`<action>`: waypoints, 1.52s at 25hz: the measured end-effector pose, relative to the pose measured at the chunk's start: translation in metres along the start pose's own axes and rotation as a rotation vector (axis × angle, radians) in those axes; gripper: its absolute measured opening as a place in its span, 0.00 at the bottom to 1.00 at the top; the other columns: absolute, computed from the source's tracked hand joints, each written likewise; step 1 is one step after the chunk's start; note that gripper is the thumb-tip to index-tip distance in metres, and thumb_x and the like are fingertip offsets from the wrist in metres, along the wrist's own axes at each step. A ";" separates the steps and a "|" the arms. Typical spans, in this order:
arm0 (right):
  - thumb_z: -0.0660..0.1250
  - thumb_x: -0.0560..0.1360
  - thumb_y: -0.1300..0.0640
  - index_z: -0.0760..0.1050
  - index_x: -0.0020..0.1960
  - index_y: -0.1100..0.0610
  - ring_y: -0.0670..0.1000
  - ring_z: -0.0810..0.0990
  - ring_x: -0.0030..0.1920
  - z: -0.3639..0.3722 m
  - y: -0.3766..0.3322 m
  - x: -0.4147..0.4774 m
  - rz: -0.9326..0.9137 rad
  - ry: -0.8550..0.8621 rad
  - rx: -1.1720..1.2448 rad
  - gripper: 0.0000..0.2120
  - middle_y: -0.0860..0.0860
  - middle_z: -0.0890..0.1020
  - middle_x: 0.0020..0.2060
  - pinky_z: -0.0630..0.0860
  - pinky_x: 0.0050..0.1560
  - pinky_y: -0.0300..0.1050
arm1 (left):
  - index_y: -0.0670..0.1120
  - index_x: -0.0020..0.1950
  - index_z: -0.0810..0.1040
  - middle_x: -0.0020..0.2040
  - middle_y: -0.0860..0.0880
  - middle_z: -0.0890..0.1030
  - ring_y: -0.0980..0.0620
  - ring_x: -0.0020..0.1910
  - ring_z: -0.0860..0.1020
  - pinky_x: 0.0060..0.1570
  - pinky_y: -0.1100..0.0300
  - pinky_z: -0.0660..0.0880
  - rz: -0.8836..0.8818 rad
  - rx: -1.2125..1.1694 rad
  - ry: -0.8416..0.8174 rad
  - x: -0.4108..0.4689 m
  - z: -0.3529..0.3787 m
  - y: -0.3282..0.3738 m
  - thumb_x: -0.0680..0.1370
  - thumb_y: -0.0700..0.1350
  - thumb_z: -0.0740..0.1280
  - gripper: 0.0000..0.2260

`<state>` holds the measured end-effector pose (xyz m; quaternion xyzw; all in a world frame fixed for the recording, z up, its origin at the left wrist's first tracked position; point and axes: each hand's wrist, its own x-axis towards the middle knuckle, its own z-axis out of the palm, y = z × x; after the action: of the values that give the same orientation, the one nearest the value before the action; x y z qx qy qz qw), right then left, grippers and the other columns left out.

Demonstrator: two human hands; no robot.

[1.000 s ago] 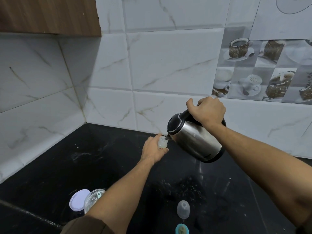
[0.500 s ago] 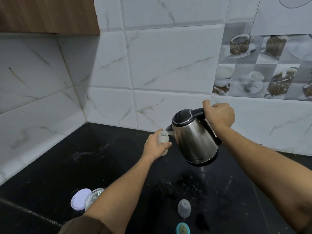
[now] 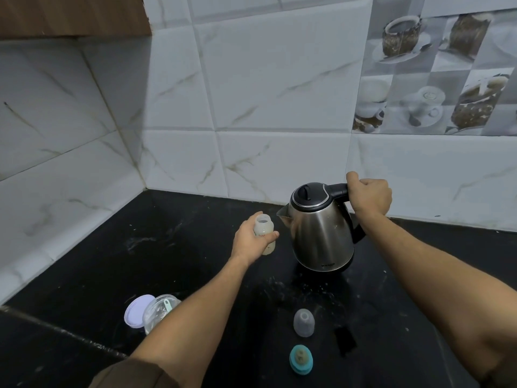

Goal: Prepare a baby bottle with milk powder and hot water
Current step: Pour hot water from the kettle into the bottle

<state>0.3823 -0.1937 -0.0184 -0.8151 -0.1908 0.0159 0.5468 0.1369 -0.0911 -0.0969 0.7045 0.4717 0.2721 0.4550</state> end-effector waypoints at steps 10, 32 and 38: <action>0.64 0.73 0.47 0.58 0.27 0.54 0.54 0.58 0.27 0.009 0.031 -0.006 0.098 -0.029 0.033 0.23 0.51 0.58 0.25 0.61 0.31 0.49 | 0.55 0.74 0.75 0.63 0.51 0.79 0.49 0.62 0.79 0.67 0.47 0.76 -0.032 0.004 0.031 -0.008 0.007 -0.010 0.73 0.48 0.80 0.31; 0.63 0.75 0.45 0.75 0.42 0.55 0.55 0.76 0.45 0.007 0.058 0.006 0.081 -0.132 0.005 0.13 0.50 0.79 0.41 0.71 0.43 0.48 | 0.54 0.74 0.75 0.64 0.51 0.79 0.48 0.62 0.79 0.67 0.45 0.77 -0.048 0.020 0.034 -0.011 0.010 -0.028 0.73 0.48 0.80 0.31; 0.64 0.76 0.47 0.77 0.61 0.57 0.55 0.75 0.58 0.017 0.004 -0.043 -0.345 0.103 -0.081 0.18 0.54 0.77 0.57 0.75 0.58 0.54 | 0.55 0.72 0.75 0.62 0.52 0.80 0.48 0.61 0.79 0.65 0.45 0.77 0.001 -0.007 0.037 -0.030 -0.005 -0.024 0.73 0.48 0.80 0.29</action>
<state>0.3396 -0.1942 -0.0366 -0.7914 -0.2999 -0.1278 0.5171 0.1108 -0.1128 -0.1154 0.6979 0.4789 0.2871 0.4485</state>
